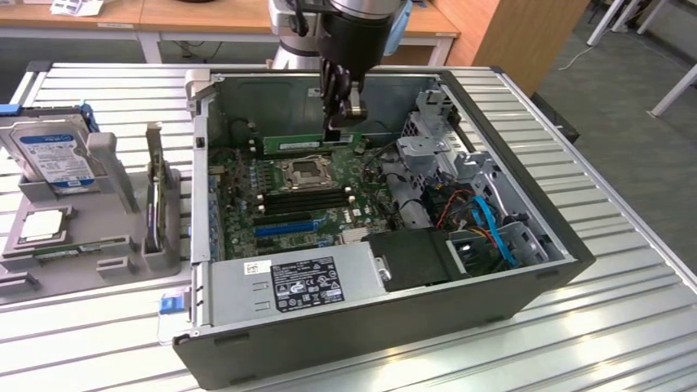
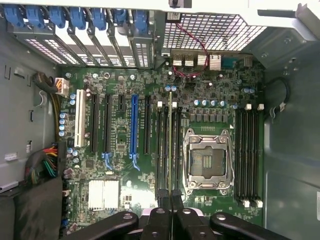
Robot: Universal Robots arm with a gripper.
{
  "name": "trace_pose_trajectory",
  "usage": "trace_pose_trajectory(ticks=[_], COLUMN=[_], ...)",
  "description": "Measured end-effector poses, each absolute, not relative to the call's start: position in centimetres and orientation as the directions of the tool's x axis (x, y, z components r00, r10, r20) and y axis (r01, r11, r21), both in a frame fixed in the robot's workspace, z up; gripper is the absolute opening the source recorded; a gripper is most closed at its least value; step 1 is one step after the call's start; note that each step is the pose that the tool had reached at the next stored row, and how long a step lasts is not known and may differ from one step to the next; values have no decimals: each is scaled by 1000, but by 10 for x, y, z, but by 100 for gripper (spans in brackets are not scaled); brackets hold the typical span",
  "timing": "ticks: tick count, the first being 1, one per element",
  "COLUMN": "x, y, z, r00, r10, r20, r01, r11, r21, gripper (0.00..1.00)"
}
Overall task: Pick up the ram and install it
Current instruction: 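Insert the ram into the slot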
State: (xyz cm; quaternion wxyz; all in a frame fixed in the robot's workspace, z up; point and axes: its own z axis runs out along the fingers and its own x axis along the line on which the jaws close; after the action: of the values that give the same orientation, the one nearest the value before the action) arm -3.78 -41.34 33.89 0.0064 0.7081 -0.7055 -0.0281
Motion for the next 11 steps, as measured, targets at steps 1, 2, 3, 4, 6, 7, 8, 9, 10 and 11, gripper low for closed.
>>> trace_pose_trajectory(ticks=[1, 2, 3, 4, 6, 7, 8, 9, 10, 11], x=[-38, -38, -38, -38, -38, -38, -38, -38, -38, -38], y=[-413, -413, -413, -413, -413, -413, -413, -413, -413, -413], z=[337, 335, 333, 332, 328, 326, 324, 323, 321, 319], r00=[3, 3, 3, 3, 3, 3, 3, 3, 3, 3], r10=[-1000, -1000, -1000, -1000, -1000, -1000, -1000, -1000, -1000, -1000], r20=[-30, -30, -31, -31, -30, -31, -31, -31, -30, -30], r01=[-999, -999, -999, -999, -999, -999, -999, -999, -999, -999], r11=[-4, -4, -4, -4, -4, -4, -4, -4, -4, -4], r21=[49, 49, 49, 49, 49, 49, 49, 49, 49, 49], gripper=[11, 11, 11, 11, 11, 11, 11, 11, 11, 11])
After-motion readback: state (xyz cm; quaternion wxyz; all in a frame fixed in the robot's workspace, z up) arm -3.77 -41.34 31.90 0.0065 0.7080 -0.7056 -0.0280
